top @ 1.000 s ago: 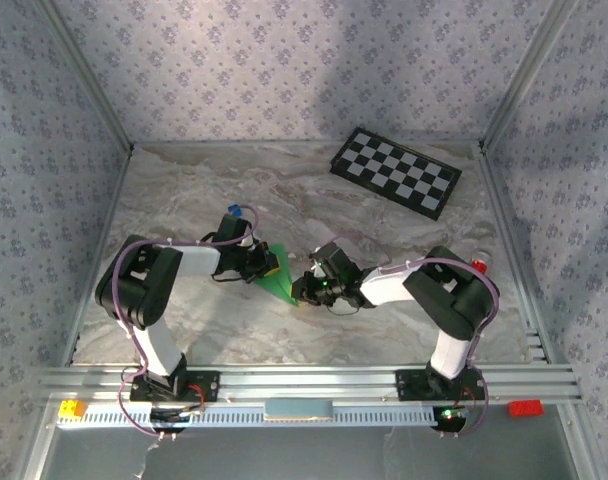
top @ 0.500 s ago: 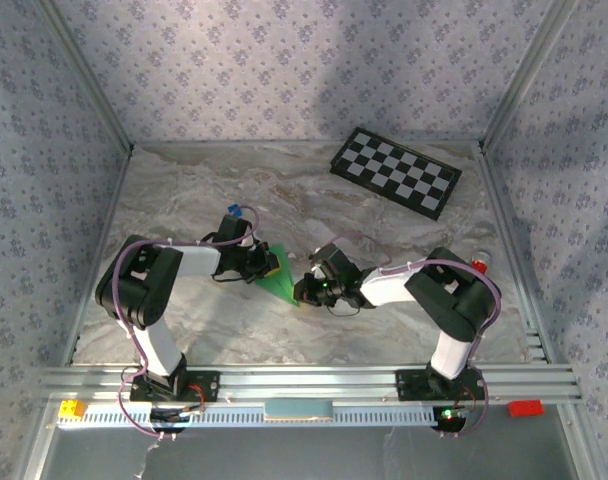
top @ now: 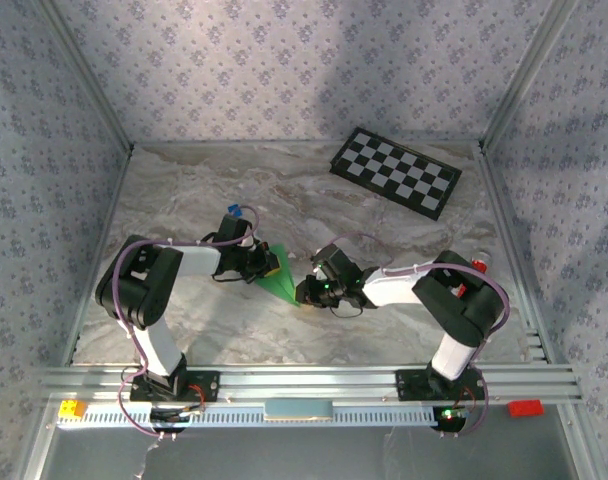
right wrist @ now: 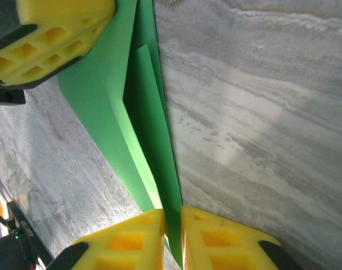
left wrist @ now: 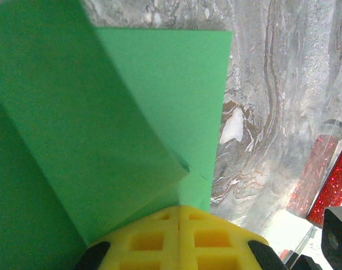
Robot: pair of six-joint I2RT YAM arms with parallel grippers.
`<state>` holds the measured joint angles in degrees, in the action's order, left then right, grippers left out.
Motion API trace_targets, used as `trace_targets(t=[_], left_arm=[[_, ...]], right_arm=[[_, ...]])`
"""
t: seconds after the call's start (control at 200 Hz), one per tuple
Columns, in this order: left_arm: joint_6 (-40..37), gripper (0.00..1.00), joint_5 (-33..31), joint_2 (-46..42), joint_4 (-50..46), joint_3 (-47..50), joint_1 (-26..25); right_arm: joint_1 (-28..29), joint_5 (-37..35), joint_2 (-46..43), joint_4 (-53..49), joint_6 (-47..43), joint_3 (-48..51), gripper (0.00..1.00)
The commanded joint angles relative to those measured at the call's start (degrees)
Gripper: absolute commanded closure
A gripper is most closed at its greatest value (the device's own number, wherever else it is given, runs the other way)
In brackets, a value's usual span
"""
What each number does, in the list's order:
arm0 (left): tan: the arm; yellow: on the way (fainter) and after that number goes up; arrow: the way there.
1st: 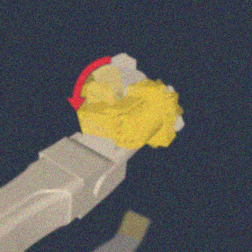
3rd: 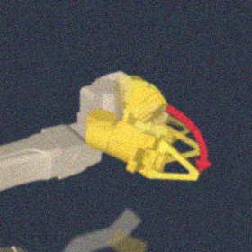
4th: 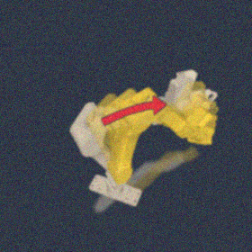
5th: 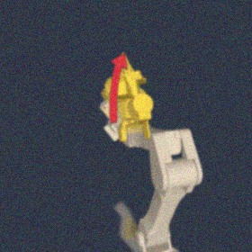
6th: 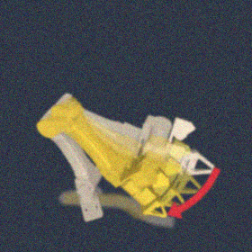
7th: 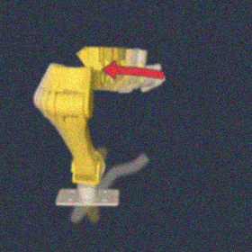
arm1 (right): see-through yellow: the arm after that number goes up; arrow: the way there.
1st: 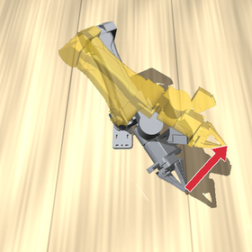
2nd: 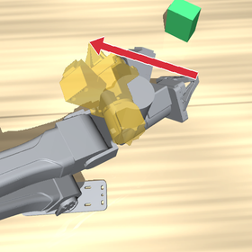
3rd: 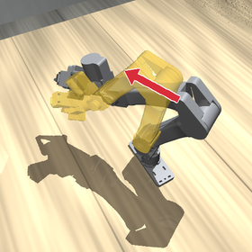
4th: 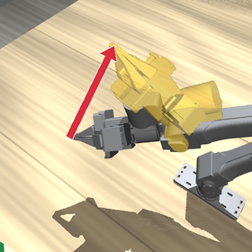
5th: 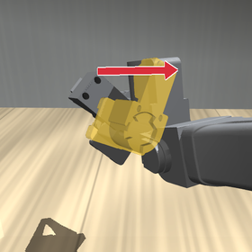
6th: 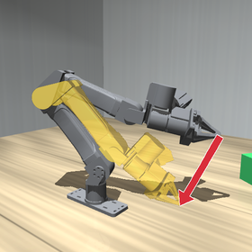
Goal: Fold a paper plane with a square sheet of paper (pick it up from the middle)
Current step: Fourth fold the wing at the center of the table.
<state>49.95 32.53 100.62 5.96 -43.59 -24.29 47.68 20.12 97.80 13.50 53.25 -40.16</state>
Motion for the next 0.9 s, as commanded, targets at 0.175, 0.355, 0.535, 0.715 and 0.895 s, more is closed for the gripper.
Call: trace_targets(t=[0.175, 0.355, 0.535, 0.715, 0.895], left_arm=[[-1.04, 0.98, -1.90, 1.66, -2.18, -0.09, -0.05], [-1.15, 0.99, -1.93, 1.60, -2.40, -0.04, -0.04], [-1.24, 0.99, -2.12, 1.60, -2.44, 0.03, -0.05], [-1.17, 0.99, -2.12, 1.86, -2.27, 0.13, -0.05], [-1.17, 0.99, -2.11, 1.91, -2.18, 0.04, -0.13]], right_arm=[[1.17, -3.74, 1.53, -11.77, -2.28, -0.75, 0.91], [1.17, -3.59, 0.23, -10.83, -2.20, -0.79, 0.92], [0.68, -4.03, -4.24, -9.65, -2.65, -1.34, 0.88], [-0.34, 0.37, -6.02, -6.27, -4.77, -3.79, 0.90], [0.94, 6.26, 0.75, -4.90, -5.57, -10.55, 0.96]])
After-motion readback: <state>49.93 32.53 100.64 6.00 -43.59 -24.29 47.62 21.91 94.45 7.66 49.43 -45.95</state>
